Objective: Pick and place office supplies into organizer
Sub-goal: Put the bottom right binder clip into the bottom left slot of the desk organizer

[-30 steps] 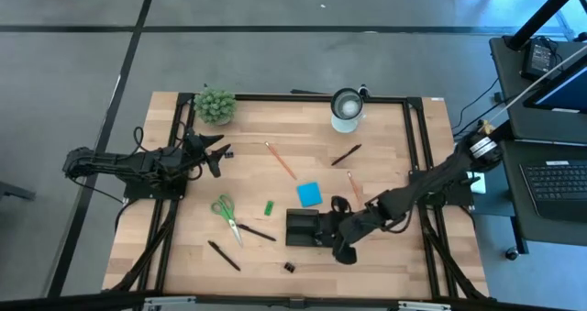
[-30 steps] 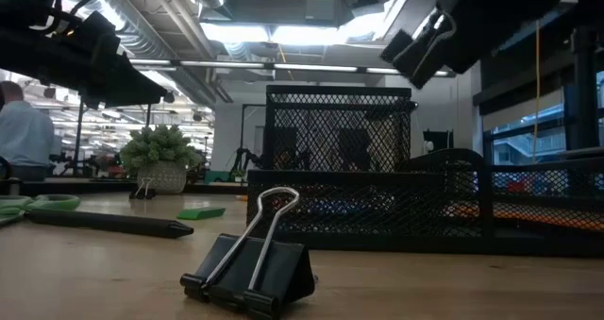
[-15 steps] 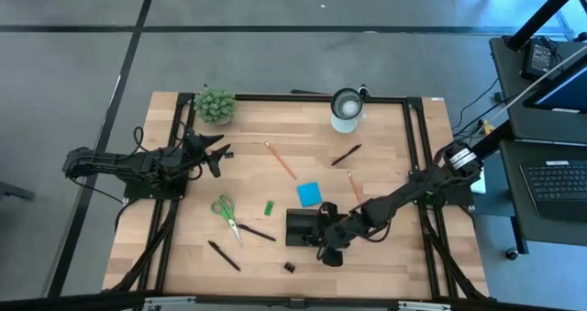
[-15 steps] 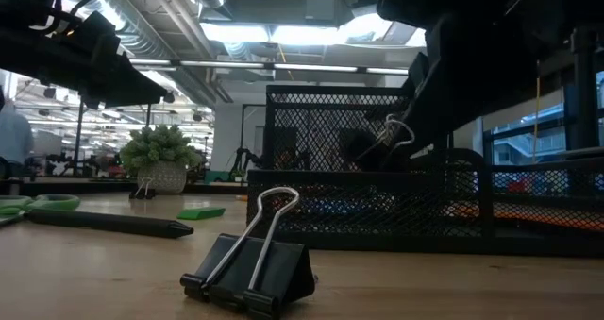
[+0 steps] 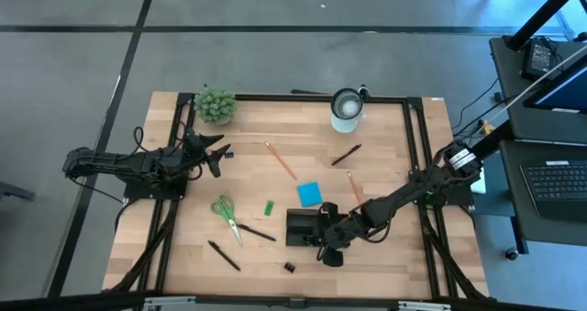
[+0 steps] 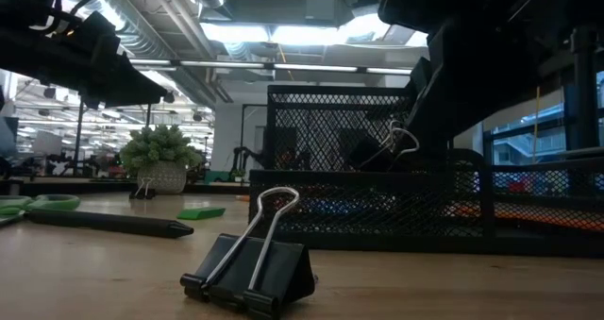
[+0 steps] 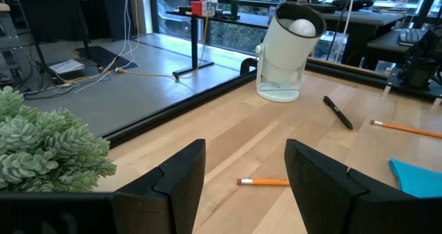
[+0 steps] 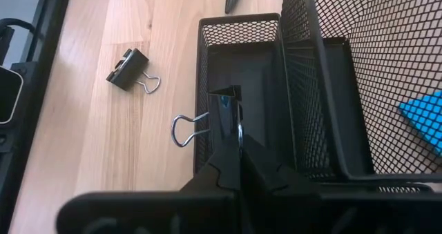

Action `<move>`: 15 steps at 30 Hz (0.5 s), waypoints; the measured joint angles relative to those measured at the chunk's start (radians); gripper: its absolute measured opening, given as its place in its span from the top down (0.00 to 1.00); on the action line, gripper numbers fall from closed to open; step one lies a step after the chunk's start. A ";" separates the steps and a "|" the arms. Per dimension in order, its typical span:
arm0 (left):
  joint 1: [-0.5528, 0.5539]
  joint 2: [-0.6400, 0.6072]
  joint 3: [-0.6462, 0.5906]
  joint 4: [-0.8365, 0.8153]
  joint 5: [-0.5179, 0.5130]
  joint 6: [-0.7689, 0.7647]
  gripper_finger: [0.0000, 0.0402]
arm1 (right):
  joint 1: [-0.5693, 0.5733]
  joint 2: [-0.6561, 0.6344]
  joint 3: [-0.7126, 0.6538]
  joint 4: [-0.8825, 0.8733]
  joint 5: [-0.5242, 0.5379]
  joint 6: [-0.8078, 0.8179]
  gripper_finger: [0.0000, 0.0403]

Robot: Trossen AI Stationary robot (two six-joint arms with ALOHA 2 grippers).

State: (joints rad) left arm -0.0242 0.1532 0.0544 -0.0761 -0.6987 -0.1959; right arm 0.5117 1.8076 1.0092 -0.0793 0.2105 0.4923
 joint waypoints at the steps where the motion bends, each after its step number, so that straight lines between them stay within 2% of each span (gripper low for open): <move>1: 0.000 0.000 0.000 0.000 0.000 0.000 0.52 | 0.000 0.000 0.000 -0.001 0.000 0.000 0.99; 15: 0.000 0.000 0.000 0.000 0.000 0.000 0.52 | 0.000 0.000 0.000 0.005 -0.001 0.001 0.99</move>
State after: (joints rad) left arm -0.0245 0.1532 0.0544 -0.0760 -0.6987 -0.1957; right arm 0.5117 1.8072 1.0088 -0.0742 0.2096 0.4934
